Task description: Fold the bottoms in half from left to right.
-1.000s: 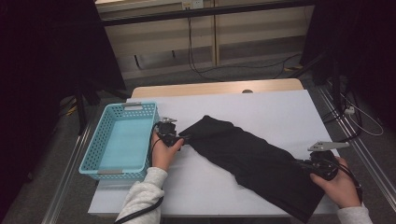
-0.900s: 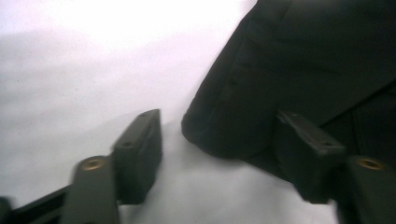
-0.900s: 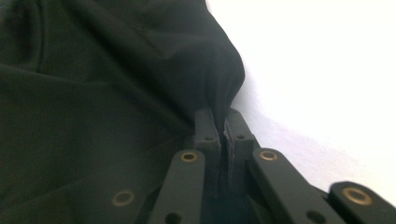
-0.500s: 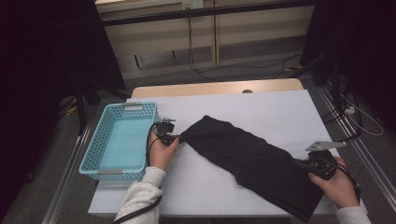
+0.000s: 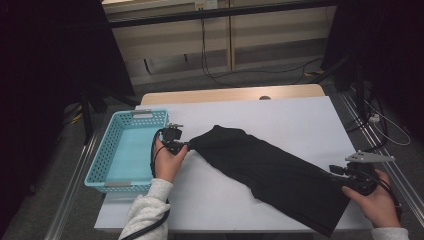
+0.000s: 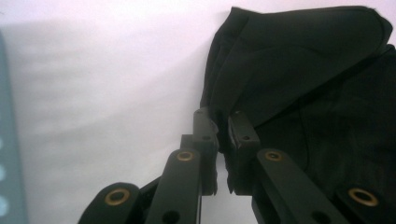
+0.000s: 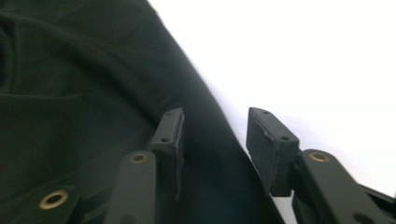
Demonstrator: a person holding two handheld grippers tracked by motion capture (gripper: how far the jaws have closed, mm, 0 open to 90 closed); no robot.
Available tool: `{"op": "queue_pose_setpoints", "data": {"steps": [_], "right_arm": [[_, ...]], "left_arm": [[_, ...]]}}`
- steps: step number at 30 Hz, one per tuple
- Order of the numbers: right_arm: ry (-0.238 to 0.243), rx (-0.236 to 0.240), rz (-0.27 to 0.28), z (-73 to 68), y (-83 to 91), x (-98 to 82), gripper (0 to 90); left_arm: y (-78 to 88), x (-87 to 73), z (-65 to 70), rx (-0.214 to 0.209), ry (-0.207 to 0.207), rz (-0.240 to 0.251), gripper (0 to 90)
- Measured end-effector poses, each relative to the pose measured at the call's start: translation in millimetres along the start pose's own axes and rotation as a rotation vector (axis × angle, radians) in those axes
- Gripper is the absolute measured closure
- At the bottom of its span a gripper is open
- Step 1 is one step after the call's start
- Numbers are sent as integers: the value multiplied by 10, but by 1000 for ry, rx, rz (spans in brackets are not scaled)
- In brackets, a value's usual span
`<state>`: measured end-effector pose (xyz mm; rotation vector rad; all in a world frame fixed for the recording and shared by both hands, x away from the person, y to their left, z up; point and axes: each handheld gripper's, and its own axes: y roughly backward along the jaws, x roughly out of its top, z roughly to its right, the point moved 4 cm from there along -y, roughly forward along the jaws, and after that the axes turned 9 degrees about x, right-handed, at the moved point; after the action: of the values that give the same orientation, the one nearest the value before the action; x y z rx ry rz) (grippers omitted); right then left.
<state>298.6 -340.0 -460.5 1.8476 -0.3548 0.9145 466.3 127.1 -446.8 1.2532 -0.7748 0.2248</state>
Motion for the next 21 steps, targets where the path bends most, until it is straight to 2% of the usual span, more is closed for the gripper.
{"op": "queue_pose_setpoints", "data": {"steps": [3,7,10,12,14,15,18,20,21], "right_arm": [[-7,-42,-2,43,65,-40,526],[-17,-56,-3,72,123,-90,533],[-37,-48,-28,79,131,-152,621],[-31,-40,-37,73,137,-176,688],[-29,-50,-44,73,144,-190,740],[-22,-62,-48,76,152,-196,807],[-18,-63,-42,71,174,-194,815],[-5,-78,-66,79,149,-225,813],[-8,-74,-83,82,132,-245,851]], "left_arm": [[16,17,-16,3,7,-2,842],[12,33,-25,0,16,-6,841],[11,40,-25,-5,22,-8,840],[13,45,-27,-6,21,-10,839],[6,48,-30,-5,23,-10,839],[1,48,-30,-4,23,-9,839],[-2,53,-31,-5,23,-7,838],[-5,56,-32,-8,26,-4,837],[-7,57,-32,-7,26,-3,836]]}}
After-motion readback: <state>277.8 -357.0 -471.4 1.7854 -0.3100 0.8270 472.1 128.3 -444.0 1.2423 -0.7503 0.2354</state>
